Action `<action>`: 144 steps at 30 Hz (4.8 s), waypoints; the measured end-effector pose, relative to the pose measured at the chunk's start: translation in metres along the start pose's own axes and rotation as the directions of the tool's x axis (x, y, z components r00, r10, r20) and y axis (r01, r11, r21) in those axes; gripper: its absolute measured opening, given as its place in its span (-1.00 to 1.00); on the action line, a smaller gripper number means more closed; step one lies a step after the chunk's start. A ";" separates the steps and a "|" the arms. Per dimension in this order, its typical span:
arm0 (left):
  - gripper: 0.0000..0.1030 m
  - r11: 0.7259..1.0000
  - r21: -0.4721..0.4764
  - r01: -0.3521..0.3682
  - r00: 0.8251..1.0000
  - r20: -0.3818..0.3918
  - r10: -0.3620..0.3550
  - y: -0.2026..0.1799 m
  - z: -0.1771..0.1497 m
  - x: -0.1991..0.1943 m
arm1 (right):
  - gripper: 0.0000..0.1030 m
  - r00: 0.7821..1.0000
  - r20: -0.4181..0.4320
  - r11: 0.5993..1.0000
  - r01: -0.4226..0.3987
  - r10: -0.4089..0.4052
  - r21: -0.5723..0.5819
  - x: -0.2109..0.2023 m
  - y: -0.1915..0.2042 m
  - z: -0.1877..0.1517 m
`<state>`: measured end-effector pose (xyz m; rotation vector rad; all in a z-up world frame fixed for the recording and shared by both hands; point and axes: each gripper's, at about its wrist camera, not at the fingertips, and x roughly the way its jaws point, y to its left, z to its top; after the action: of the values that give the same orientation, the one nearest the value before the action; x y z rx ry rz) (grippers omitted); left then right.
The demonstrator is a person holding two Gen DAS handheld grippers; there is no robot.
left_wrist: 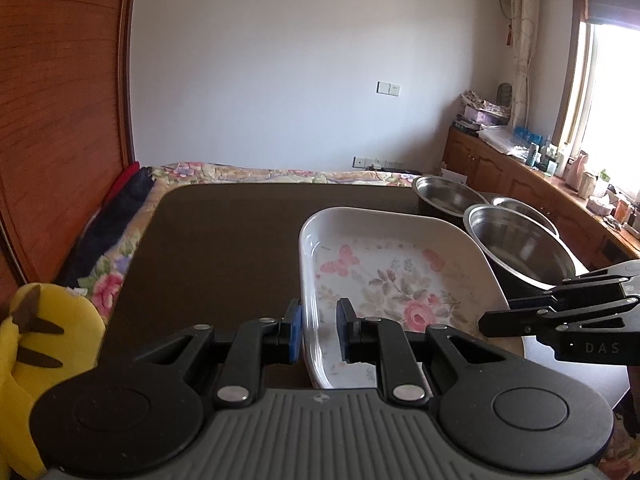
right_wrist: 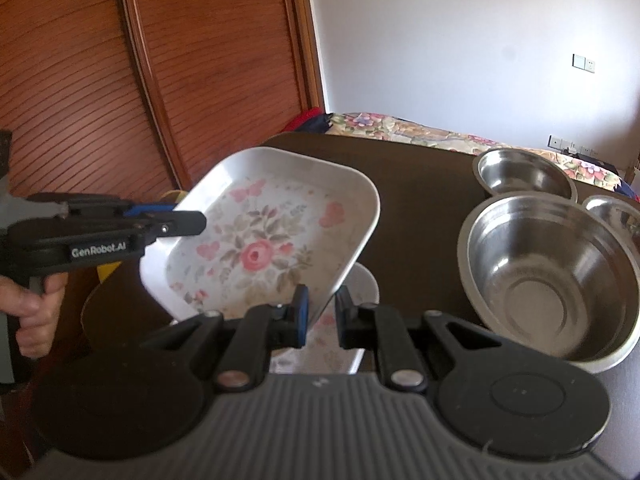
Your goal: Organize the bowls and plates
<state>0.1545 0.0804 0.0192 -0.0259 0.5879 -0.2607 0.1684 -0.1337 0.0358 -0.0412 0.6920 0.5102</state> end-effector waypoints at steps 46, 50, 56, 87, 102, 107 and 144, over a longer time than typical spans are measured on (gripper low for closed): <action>-0.08 1.000 0.019 -0.016 1.000 -0.009 0.016 -0.014 -0.047 0.003 | -0.69 1.000 -0.007 0.999 0.009 -0.010 -0.052 -0.002 -0.001 -0.022; -0.07 1.000 0.017 -0.015 1.000 -0.015 0.015 -0.013 -0.048 0.005 | -0.68 1.000 -0.002 0.999 0.008 -0.008 -0.035 -0.002 -0.003 -0.021; -0.07 1.000 0.023 -0.020 1.000 0.001 0.020 -0.014 -0.048 0.001 | -0.64 1.000 0.013 0.999 0.023 -0.022 -0.043 -0.001 -0.005 -0.022; 0.67 0.993 0.112 0.038 0.988 0.145 -0.054 -0.075 -0.037 -0.018 | -0.33 0.953 0.276 0.989 0.139 -0.121 -0.047 -0.079 -0.024 -0.047; 0.82 0.985 0.148 0.088 0.984 0.140 -0.109 -0.114 -0.041 -0.006 | -0.32 0.915 0.341 0.975 0.221 -0.214 0.018 -0.106 -0.053 -0.067; 0.90 0.983 0.151 0.100 0.982 0.143 -0.121 -0.120 -0.038 -0.005 | -0.30 0.910 0.345 0.972 0.231 -0.229 0.036 -0.111 -0.061 -0.071; 0.58 0.986 0.134 0.103 0.993 0.037 -0.109 -0.147 0.032 0.107 | 0.00 0.951 0.206 0.971 0.215 -0.233 0.107 -0.039 -0.196 -0.021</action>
<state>0.2232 -0.0903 0.0022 0.0650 0.5244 -0.4011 0.2211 -0.3271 0.0183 0.0145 0.4861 0.2616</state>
